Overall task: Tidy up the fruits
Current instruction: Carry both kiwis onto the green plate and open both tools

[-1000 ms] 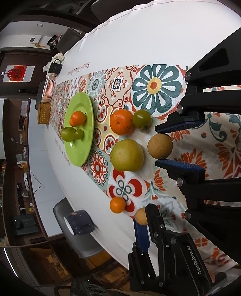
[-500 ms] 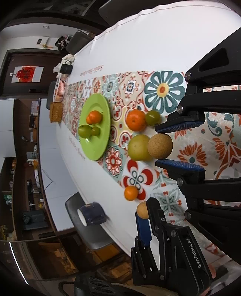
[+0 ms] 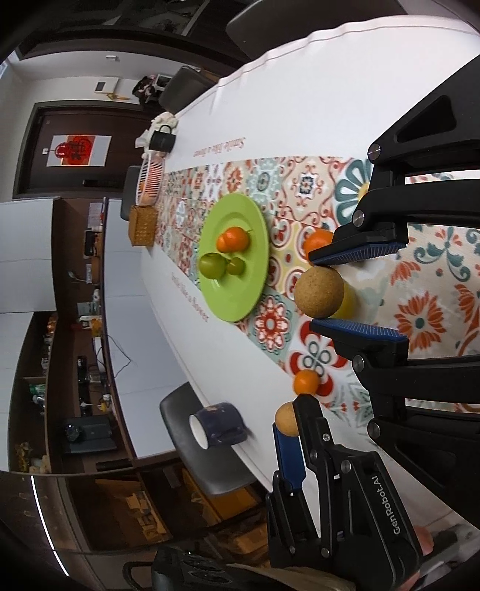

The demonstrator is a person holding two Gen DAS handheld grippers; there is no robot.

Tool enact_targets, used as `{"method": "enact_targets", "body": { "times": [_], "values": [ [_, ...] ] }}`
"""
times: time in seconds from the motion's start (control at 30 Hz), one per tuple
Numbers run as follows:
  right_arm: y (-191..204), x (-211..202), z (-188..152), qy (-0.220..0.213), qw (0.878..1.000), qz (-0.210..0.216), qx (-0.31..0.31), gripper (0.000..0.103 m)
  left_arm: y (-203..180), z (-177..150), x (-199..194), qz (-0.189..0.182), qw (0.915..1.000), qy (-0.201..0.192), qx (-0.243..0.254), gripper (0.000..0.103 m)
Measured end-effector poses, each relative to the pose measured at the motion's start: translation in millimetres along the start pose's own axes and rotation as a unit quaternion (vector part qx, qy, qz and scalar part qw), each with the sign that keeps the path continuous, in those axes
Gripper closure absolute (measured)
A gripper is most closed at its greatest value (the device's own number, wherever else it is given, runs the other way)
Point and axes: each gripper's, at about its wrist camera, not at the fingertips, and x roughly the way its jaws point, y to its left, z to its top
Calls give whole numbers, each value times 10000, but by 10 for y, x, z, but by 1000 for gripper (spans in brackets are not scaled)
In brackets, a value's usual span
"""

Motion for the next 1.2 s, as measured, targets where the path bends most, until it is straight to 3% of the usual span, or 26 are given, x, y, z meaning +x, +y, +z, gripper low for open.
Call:
{"method": "enact_targets", "body": {
  "times": [0.67,1.2],
  "values": [
    [-199,241,669,-483,9985,-199,-181,72,158,722,210,254,9982,-501,219,75],
    [-516,1025,1122,-144,9994,-295,-82,72,416,1186,1039,249,9995,-82,202,75]
  ]
}}
